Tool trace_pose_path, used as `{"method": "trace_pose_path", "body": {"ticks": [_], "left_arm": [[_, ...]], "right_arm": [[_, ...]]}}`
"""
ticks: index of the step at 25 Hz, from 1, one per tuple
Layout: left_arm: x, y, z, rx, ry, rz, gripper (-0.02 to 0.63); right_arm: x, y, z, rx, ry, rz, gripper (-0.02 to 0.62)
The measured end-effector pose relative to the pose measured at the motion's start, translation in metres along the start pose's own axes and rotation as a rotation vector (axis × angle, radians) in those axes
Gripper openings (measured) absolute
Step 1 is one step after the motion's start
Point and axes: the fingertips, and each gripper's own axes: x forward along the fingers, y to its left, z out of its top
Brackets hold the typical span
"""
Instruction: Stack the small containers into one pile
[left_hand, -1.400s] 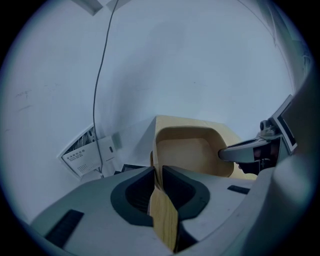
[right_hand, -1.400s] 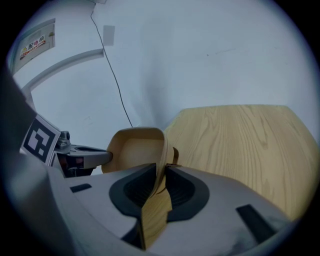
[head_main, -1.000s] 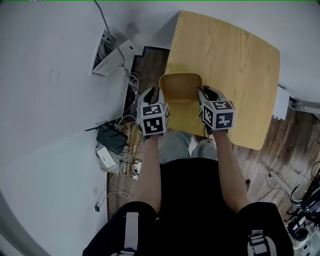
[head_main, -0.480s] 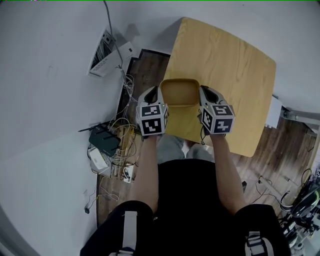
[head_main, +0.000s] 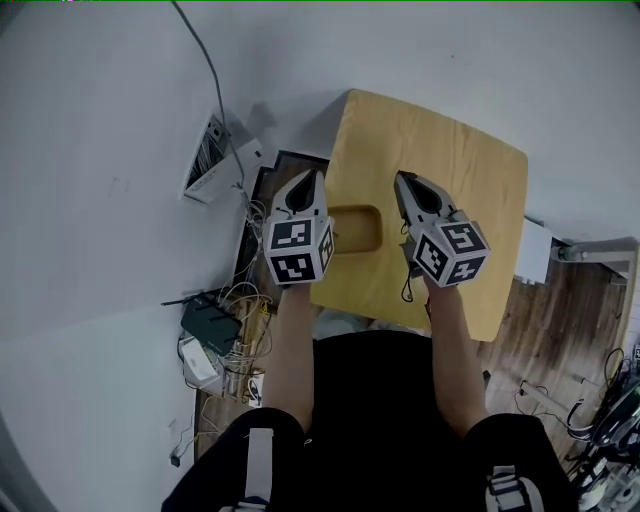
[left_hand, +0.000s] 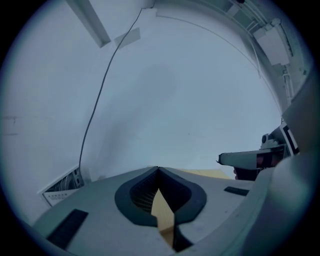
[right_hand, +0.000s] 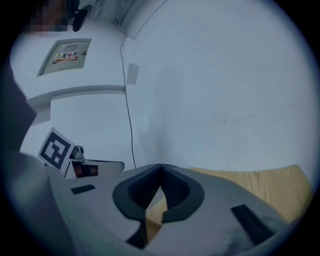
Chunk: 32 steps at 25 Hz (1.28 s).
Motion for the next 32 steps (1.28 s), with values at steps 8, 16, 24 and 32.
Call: {"method": "trace_pose_path", "body": {"ticks": [8,16,24,32], "left_arm": [[0.013,-0.055,0.071,0.045,-0.127,-0.074,0.000],[0.023,-0.143,0.107,0.083,-0.174,-0.206,0.000],[0.027,-0.222,0.122,0.127,-0.215,-0.296,0.000],[0.017,-0.258,0.149,0.163,-0.284,-0.307,0.000]], "right_arm": [[-0.043,-0.038,0.069,-0.078,-0.135,-0.061,0.005],[-0.103,-0.085,0.110,-0.090,-0.239,-0.168,0.005],[-0.181,-0.139,0.138,-0.124,-0.356,-0.327,0.003],[-0.198,-0.154,0.143,-0.135,-0.364,-0.326,0.003]]}}
